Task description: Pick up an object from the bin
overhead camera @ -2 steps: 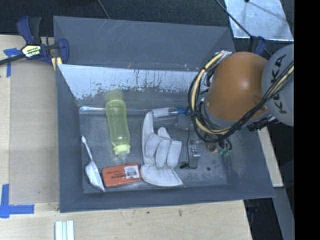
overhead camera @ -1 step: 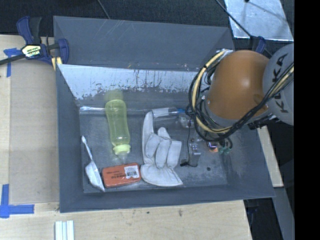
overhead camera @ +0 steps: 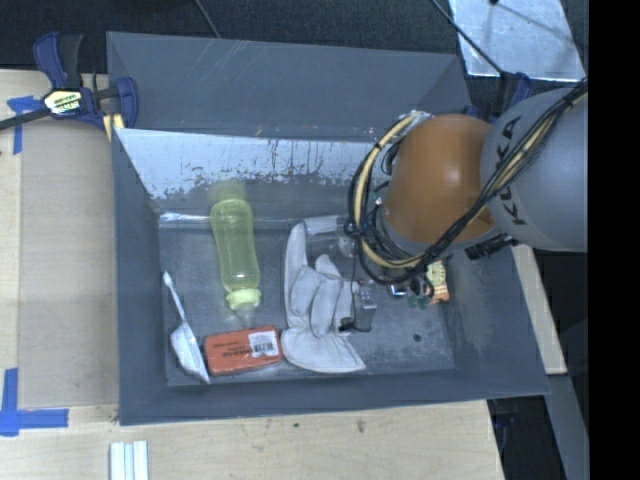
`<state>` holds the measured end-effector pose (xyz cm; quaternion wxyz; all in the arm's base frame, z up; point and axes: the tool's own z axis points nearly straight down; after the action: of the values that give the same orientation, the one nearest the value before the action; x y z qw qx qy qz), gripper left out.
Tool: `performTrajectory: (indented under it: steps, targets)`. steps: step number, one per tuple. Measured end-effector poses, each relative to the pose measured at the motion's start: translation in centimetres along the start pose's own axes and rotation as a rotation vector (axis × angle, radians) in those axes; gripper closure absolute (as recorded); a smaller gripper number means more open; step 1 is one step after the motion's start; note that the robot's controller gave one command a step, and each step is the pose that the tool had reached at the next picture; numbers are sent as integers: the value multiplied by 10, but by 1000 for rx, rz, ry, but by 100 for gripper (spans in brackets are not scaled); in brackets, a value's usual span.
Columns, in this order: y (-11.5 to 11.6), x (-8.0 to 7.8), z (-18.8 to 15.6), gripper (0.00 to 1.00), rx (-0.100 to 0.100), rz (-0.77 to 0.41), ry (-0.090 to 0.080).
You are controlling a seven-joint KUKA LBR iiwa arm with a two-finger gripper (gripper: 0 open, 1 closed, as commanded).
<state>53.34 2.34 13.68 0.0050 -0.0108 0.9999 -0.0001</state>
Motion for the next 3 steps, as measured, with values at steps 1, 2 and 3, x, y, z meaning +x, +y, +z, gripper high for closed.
performTrajectory:
  steps: [1, 2, 3]
  targets:
    - [-15, 14, 63, 100, -2, 22, -4]
    - [-15, 14, 63, 100, -2, 22, -4]
    - [-26, 9, 15, 100, -1, -7, 13]
